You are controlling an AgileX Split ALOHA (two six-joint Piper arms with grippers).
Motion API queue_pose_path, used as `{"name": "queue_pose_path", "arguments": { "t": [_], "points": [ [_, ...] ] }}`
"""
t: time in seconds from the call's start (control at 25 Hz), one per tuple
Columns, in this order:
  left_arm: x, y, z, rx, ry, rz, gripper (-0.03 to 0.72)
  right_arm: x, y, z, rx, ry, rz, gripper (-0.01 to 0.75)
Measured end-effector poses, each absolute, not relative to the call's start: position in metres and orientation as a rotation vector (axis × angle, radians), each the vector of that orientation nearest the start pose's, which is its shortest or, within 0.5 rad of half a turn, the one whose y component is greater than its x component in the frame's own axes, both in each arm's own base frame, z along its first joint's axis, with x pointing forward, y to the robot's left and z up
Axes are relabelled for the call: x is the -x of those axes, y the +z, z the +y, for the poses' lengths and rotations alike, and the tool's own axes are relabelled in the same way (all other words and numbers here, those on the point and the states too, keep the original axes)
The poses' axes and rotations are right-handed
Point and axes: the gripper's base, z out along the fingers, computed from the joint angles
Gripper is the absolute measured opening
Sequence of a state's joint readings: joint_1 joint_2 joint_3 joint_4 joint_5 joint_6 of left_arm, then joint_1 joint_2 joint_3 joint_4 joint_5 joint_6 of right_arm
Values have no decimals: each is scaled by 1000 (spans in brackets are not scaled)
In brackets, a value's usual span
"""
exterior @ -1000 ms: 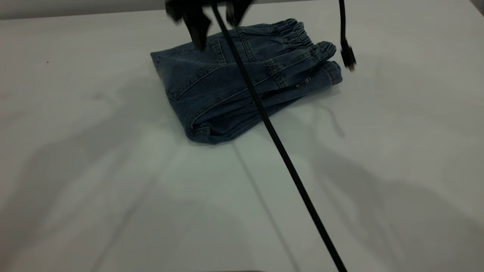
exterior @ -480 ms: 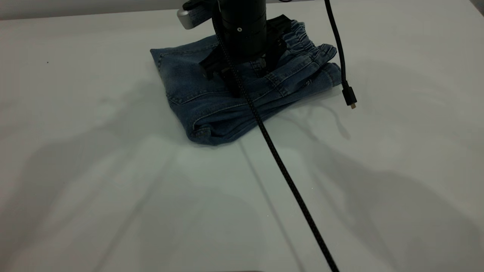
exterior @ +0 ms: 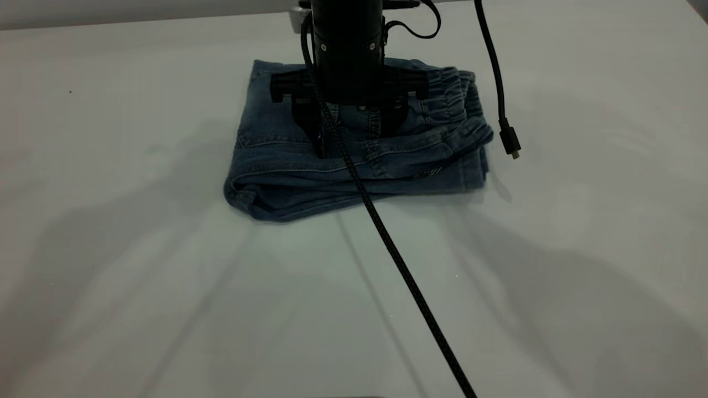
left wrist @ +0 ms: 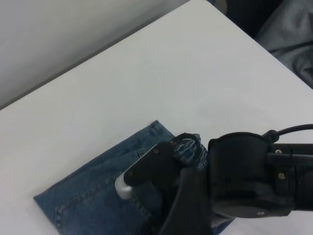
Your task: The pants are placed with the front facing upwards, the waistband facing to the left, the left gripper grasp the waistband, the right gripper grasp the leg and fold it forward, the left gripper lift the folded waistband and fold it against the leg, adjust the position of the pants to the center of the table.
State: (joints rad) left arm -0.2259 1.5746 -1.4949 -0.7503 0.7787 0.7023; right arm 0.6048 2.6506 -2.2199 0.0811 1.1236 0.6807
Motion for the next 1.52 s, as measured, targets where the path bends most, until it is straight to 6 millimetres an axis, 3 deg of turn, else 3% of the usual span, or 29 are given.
{"name": "queue_pose_path", "arguments": {
  "t": [0.2,0.28,0.44,0.6,0.8,0.96,1.12,1.24,1.4,1.52],
  "points": [
    [-335,382,-123,-654,-615,2076,550,-425,87,300,-170,157,3079,491],
    [-335,382,-123,-659,-618,2079,550,-430,114,301,-102,150,3027,491],
    [-323,393,-121,-688,-625,2063,550,-437,200,301,114,225,2816,491],
    [-294,420,-117,-732,-623,2006,550,-421,286,293,276,342,2653,491],
    [-247,447,-105,-847,-555,1983,550,-379,377,277,519,497,2471,491],
    [-209,463,-93,-884,-484,1996,550,-335,433,256,627,599,2362,491],
    [-176,475,-80,-866,-407,2011,550,-289,464,224,684,592,2314,491],
    [-161,482,-72,-801,-359,2011,550,-254,470,197,710,547,2321,491],
    [-149,484,-65,-694,-342,2040,549,-210,456,162,717,470,2373,491],
    [-141,472,-62,-656,-353,2083,549,-177,431,136,728,415,2434,491]
  ]
}}
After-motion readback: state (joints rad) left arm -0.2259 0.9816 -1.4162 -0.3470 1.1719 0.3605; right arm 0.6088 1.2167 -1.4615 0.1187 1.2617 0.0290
